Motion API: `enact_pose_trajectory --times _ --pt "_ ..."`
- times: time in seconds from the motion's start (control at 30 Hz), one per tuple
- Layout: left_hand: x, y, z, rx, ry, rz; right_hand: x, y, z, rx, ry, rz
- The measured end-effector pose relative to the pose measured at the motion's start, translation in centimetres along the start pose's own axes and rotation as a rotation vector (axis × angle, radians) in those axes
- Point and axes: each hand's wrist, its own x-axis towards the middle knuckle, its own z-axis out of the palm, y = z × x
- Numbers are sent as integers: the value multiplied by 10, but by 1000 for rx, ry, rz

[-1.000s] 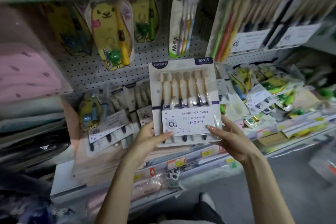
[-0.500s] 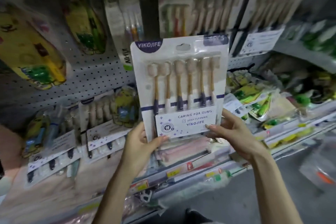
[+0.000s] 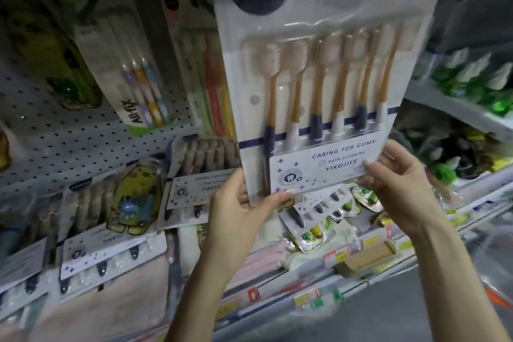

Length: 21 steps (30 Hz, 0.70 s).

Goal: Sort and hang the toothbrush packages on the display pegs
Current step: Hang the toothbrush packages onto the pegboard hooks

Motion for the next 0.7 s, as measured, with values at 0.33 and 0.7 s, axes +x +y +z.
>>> enact_pose_trajectory --times 0.33,0.7 --pt "9 -3 18 15 84 -73 13 6 -6 -42 76 121" --pt "71 -11 -1 -63 154 -172 64 10 31 -9 171 206"
